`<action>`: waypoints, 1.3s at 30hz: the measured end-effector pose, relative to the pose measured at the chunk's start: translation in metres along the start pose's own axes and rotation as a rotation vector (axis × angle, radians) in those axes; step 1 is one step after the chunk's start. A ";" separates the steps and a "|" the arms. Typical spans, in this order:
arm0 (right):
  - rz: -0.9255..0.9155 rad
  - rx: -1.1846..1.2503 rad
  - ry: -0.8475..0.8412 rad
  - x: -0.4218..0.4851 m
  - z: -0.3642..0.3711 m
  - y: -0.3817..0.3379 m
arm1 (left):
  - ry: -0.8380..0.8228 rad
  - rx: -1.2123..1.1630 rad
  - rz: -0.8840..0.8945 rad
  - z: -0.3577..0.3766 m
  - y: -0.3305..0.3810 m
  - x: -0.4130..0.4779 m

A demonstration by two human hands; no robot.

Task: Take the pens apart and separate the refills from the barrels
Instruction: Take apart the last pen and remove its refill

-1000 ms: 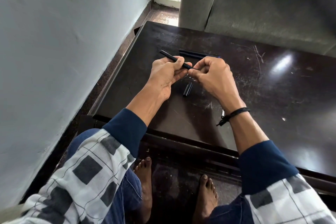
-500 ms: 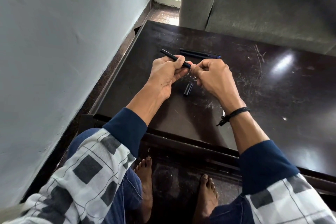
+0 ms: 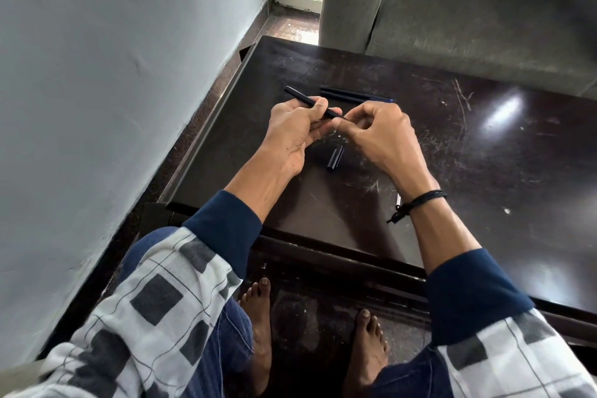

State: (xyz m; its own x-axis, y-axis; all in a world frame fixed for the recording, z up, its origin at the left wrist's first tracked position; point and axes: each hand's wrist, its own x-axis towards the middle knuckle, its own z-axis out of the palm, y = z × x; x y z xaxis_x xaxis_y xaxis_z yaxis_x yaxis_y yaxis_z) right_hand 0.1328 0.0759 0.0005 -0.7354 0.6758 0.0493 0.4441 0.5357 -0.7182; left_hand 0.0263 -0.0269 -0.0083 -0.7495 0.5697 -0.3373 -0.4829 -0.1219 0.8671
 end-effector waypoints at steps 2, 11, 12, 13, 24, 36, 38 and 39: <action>-0.008 -0.015 0.015 0.000 0.000 0.000 | 0.002 0.005 0.003 0.001 0.000 0.000; 0.027 -0.004 -0.017 0.001 0.000 0.000 | -0.006 0.015 0.001 0.000 0.000 -0.001; 0.014 -0.008 -0.010 0.000 0.000 0.000 | -0.003 0.011 0.005 0.000 0.000 -0.001; 0.006 -0.013 0.000 0.000 0.000 0.000 | 0.000 0.010 0.007 0.000 0.000 -0.001; 0.026 -0.019 -0.033 0.001 0.000 0.000 | -0.007 0.017 0.015 0.001 -0.001 0.000; 0.022 -0.030 -0.044 0.002 0.006 0.000 | -0.006 0.046 0.017 0.000 -0.002 0.001; 0.045 -0.009 -0.058 0.005 0.006 0.002 | -0.018 0.067 0.018 0.001 -0.003 0.000; 0.065 0.028 -0.075 0.005 0.006 0.003 | -0.027 0.079 0.021 0.001 -0.003 0.001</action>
State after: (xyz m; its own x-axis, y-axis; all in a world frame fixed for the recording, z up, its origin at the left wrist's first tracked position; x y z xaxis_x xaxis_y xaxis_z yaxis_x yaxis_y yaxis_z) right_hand 0.1274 0.0779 -0.0056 -0.7423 0.6682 -0.0498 0.4785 0.4766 -0.7375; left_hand 0.0275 -0.0255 -0.0107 -0.7460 0.5896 -0.3097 -0.4294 -0.0703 0.9004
